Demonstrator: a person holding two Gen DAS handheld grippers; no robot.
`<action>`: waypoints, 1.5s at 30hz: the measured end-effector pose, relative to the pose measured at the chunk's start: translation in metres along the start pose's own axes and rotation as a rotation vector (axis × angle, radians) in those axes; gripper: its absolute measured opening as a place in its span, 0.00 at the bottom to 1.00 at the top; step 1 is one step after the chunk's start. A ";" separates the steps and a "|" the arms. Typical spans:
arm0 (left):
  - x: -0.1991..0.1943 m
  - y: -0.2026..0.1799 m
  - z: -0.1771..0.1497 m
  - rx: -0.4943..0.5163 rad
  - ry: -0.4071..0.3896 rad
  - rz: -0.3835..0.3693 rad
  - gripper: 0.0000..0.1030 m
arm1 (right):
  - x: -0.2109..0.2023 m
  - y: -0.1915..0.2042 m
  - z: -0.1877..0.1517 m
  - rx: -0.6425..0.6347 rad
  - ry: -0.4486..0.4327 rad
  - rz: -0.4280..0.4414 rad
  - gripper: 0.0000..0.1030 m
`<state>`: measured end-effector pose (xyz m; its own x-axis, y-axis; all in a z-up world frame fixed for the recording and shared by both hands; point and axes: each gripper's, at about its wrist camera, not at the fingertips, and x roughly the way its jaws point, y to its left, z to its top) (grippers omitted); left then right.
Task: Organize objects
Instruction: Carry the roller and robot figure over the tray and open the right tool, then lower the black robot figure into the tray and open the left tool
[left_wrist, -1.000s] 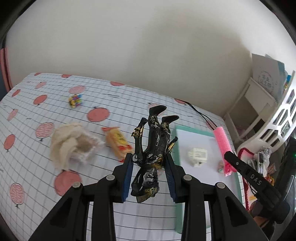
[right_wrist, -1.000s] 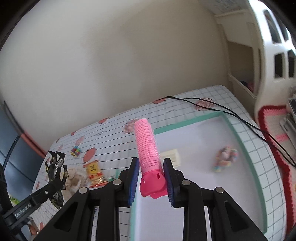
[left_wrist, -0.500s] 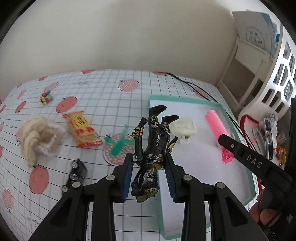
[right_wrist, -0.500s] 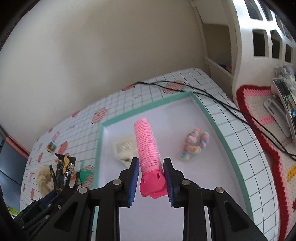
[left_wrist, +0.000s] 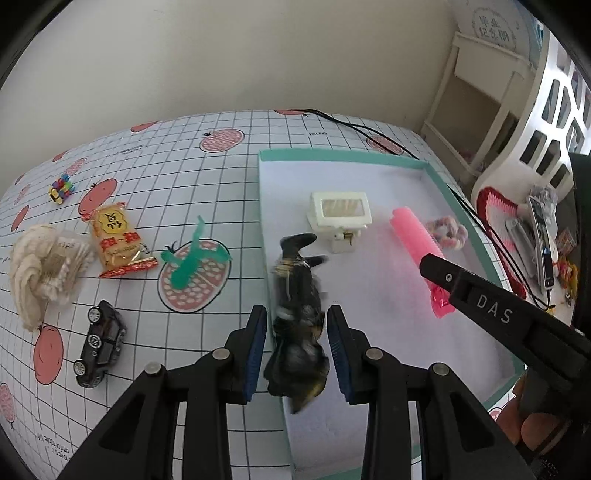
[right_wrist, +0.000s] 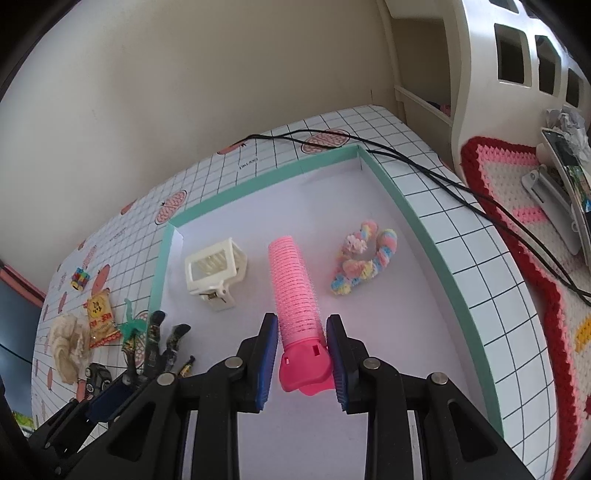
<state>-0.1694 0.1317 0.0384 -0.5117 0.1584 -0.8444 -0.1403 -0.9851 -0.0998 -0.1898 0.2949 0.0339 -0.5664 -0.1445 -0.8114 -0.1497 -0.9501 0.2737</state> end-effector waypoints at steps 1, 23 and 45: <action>0.001 -0.001 0.000 0.002 0.001 0.001 0.34 | 0.001 -0.001 -0.001 0.003 0.005 -0.001 0.28; -0.002 -0.014 0.001 0.042 0.000 -0.031 0.34 | 0.008 0.000 -0.005 -0.010 0.033 -0.007 0.29; -0.026 0.013 0.013 -0.057 -0.065 -0.022 0.36 | -0.006 0.006 0.000 -0.042 -0.028 -0.027 0.42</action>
<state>-0.1689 0.1157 0.0658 -0.5631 0.1827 -0.8059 -0.1049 -0.9832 -0.1496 -0.1875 0.2905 0.0404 -0.5855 -0.1113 -0.8030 -0.1314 -0.9644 0.2294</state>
